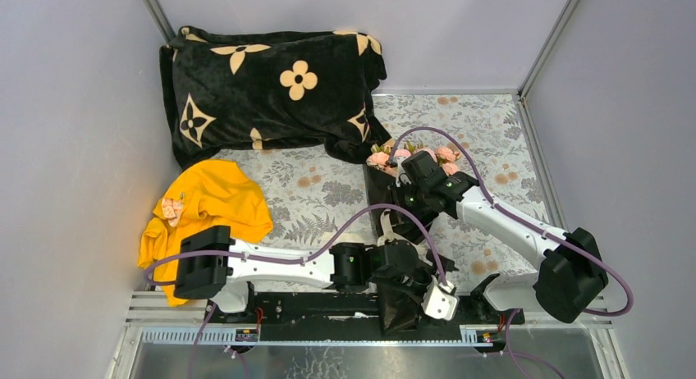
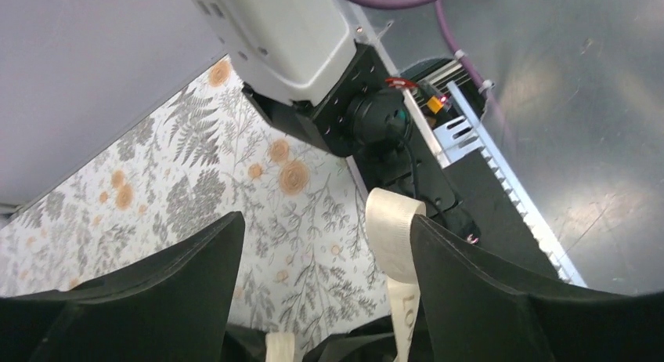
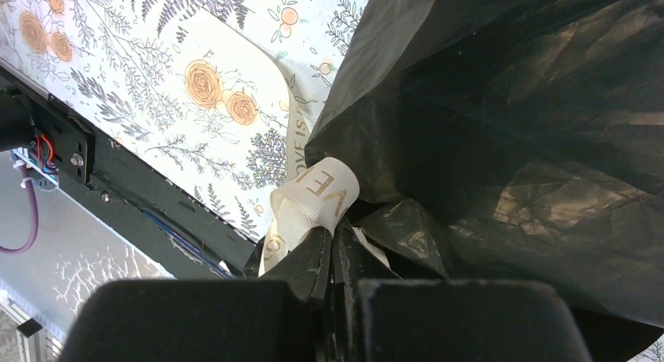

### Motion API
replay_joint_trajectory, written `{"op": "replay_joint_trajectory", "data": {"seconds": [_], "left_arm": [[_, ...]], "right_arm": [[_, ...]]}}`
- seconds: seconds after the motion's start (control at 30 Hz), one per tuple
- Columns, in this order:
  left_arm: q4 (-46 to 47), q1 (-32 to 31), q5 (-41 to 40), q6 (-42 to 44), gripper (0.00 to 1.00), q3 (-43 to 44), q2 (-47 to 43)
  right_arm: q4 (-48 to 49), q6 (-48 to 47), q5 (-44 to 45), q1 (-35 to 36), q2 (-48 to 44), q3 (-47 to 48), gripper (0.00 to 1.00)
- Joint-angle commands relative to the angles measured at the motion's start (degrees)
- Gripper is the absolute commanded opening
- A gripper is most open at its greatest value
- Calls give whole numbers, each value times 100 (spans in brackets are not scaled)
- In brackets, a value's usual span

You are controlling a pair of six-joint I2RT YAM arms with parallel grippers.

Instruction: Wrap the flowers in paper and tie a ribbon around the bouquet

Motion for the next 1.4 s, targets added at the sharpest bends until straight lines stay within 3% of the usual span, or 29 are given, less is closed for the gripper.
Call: {"op": "replay_joint_trajectory", "data": {"seconds": [0.0, 0.1, 0.2, 0.3, 0.47, 0.53, 0.67, 0.83, 0.93, 1.0, 1.17, 1.37], "left_arm": [[-409, 3, -424, 608, 85, 153, -506], [-953, 3, -364, 816, 98, 229, -679], [-747, -39, -827, 785, 98, 280, -534], [304, 62, -1847, 696, 89, 368, -447], [-320, 299, -2001, -252, 71, 601, -902], [-563, 344, -2010, -681, 62, 170, -1388], [-607, 817, -1931, -2072, 59, -826, -2430], [-130, 1589, -2305, -3295, 72, -1893, -2874], [235, 2403, -1715, -3987, 78, -2263, -2744], [457, 2813, -837, -4267, 82, -2333, -2523], [1450, 3077, 485, -4224, 84, -2597, -1964], [2342, 3296, 910, -4569, 81, -2840, -1323]], "right_arm": [[-55, -74, -152, -28, -157, 204, 0], [-60, -86, -152, -41, -167, 237, 0], [-126, -128, -156, -38, -130, 319, 0], [-164, -118, -135, -34, -184, 319, 0], [-90, -65, -96, -37, -264, 223, 0], [-90, -19, -89, -34, -251, 228, 0], [-128, 99, -177, -29, -167, 294, 0], [-165, 240, -205, -29, -185, 311, 0], [-150, 272, -242, -32, -256, 290, 0], [-86, 232, -327, -36, -307, 241, 0], [-65, 90, -392, -32, -339, 216, 0], [-83, 11, -518, -33, -353, 196, 0]]}}
